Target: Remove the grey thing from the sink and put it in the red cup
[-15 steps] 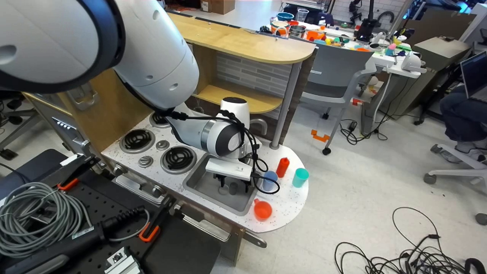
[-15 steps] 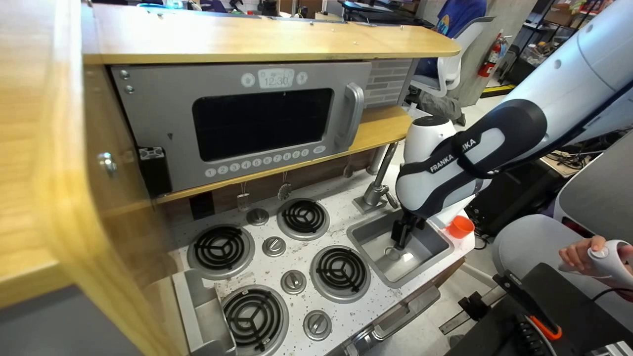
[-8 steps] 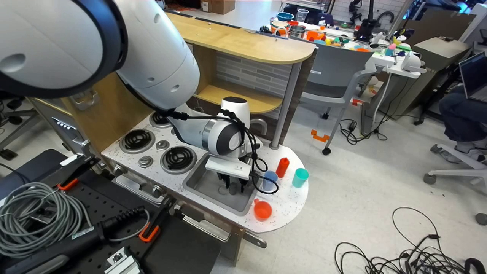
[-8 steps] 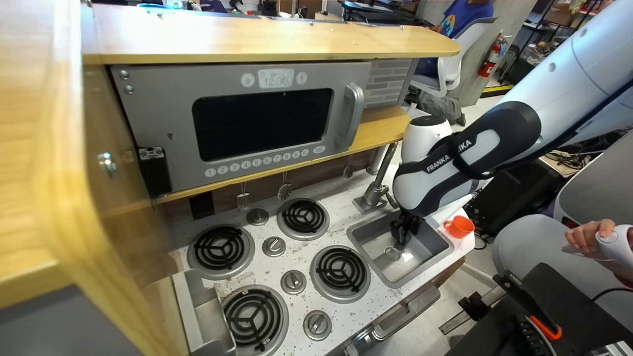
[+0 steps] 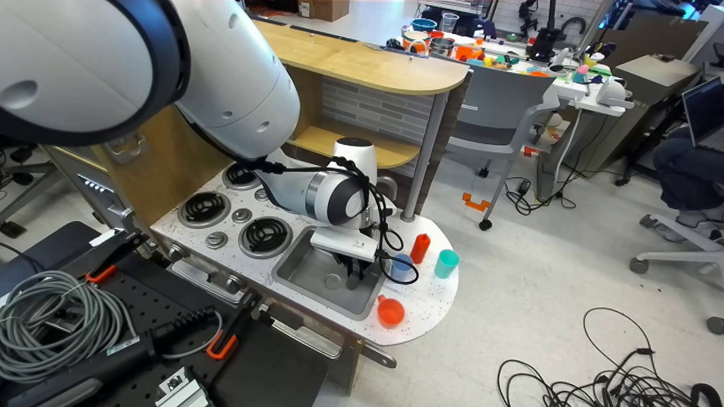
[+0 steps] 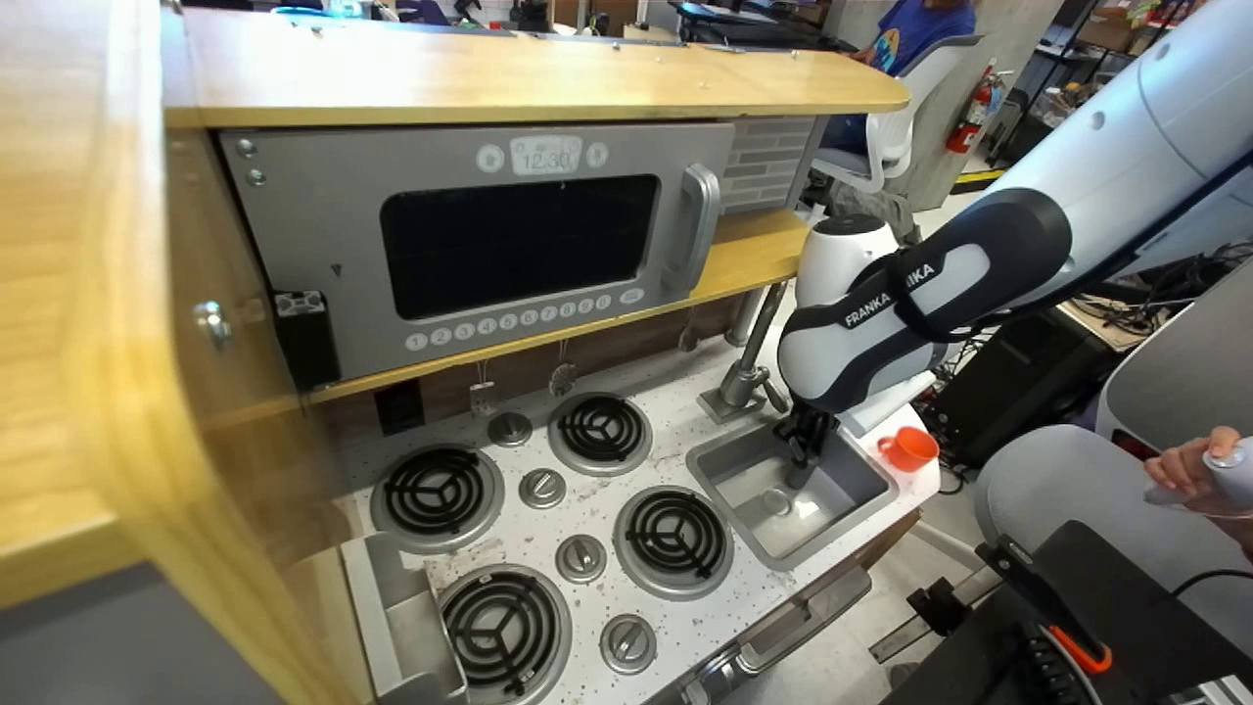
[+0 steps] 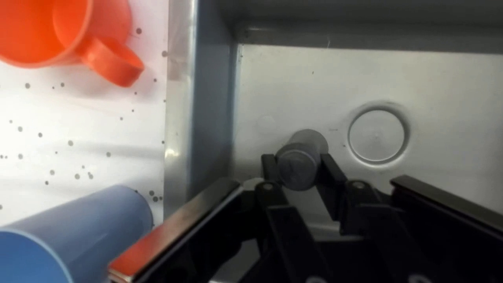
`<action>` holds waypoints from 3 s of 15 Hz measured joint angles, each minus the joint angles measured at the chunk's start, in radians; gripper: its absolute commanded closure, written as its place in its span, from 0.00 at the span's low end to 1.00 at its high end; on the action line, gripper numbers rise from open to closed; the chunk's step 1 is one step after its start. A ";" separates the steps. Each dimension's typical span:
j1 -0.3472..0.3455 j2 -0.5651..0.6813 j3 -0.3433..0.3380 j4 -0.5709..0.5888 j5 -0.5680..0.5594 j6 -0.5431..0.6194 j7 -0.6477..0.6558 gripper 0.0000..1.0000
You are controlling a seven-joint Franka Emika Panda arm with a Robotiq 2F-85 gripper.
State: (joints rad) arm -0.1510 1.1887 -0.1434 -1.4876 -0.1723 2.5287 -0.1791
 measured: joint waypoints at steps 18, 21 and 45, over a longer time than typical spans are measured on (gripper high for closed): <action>-0.034 -0.421 0.016 -0.351 0.059 -0.068 0.055 0.93; -0.045 -0.473 -0.021 -0.380 0.059 -0.068 0.077 0.93; -0.139 -0.378 -0.115 -0.391 0.059 0.043 0.146 0.93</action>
State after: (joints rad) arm -0.2900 0.8105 -0.2589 -1.8784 -0.1135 2.5717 -0.0335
